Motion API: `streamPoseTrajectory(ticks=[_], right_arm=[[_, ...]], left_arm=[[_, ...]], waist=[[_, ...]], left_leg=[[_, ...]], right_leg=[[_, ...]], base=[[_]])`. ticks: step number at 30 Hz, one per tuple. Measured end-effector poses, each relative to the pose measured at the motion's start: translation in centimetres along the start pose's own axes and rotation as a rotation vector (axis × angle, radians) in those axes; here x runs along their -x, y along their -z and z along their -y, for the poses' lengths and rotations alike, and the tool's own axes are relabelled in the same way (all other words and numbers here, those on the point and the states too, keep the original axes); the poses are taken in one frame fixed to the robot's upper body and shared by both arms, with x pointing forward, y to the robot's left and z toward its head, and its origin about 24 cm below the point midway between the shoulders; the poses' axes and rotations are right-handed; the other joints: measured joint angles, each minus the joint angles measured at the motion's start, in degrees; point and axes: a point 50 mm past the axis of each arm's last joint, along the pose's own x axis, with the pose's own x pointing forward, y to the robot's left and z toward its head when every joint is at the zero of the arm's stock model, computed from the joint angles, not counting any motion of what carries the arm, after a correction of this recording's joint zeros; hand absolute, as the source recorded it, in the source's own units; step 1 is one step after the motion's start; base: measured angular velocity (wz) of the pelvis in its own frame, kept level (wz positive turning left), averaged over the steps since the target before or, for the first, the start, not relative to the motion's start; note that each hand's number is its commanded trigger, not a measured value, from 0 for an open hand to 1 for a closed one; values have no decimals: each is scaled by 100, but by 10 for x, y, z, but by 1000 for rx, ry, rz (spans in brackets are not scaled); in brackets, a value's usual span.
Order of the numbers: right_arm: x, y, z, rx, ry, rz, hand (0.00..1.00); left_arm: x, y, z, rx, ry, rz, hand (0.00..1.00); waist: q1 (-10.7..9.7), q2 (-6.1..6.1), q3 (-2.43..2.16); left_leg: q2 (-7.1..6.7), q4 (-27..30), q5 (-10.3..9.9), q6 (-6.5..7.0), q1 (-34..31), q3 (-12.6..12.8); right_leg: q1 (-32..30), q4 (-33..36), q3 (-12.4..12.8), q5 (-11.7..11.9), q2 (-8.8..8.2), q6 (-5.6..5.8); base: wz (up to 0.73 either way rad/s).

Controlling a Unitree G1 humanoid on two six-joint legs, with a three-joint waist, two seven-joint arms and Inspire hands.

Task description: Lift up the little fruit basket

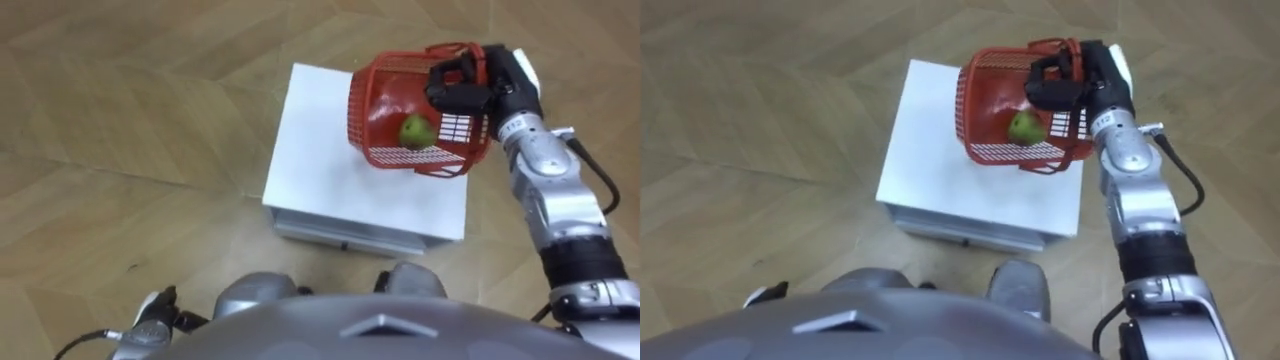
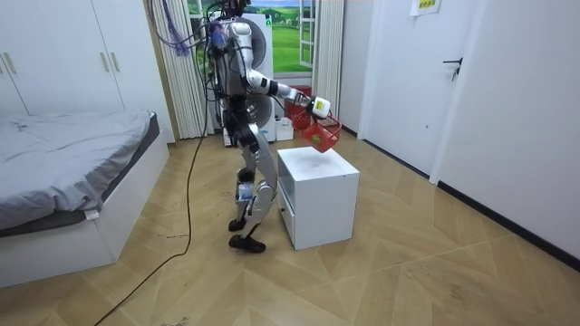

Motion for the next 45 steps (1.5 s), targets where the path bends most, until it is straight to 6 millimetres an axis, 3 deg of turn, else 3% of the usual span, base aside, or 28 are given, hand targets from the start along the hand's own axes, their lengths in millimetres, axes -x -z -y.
streamPoseTrajectory(ticks=[2, 5, 11, 16, 17, 18, 29, 45], right_arm=[[0, 5, -1, -5, -13, -23, 100], [0, 15, -7, 13, -45, -65, 100], [-5, 28, -7, 12, -87, -137, 100], [-6, 30, -9, 4, -107, -150, 96], [-6, 30, -10, 4, -118, -150, 63], [-6, 31, -12, 5, -124, -152, 0], [-2, 54, -30, -12, -223, -251, 0], [-1, 50, -36, 13, -234, -224, 0]], left_arm=[[-1, -10, -4, -23, -11, 32, 0], [-1, -13, -3, -46, -12, 42, 0], [-1, 4, 0, -56, -22, -27, 0], [0, 12, 2, -66, -10, -71, 0], [0, 12, 2, -66, -10, -71, 0], [0, 12, 2, -66, -10, -72, 0], [1, 11, 9, -60, 5, -74, 0], [4, 23, 19, -50, 50, -118, 0]], waist=[[91, 2, 1], [176, 49, -17], [249, 118, -15], [222, 116, -15], [232, 117, -14], [234, 117, -14], [229, 129, -9], [191, 114, -35]], left_leg=[[0, 9, 4, 6, -85, -50], [-15, -58, 3, 5, -86, -48], [114, -301, 22, -31, 49, -55], [120, -310, 26, -37, 39, -59], [120, -311, 26, -37, 24, -58], [120, -311, 26, -37, 21, -57], [170, -399, 27, -38, 47, -53], [170, -402, 26, -39, 118, -97]], right_leg=[[141, -1089, 88, -174, 282, -16], [529, -2037, 183, -135, 486, -75], [814, -2603, 120, 67, 636, -113], [888, -2734, -22, 81, 628, -112], [880, -2744, -20, 81, 629, -112], [881, -2753, -21, 81, 632, -112], [1011, -3040, -33, 201, 699, -111], [1107, -3023, -158, 209, 688, -114]], base=[[13], [2], [0], [8], [3], [0], [0], [2]])
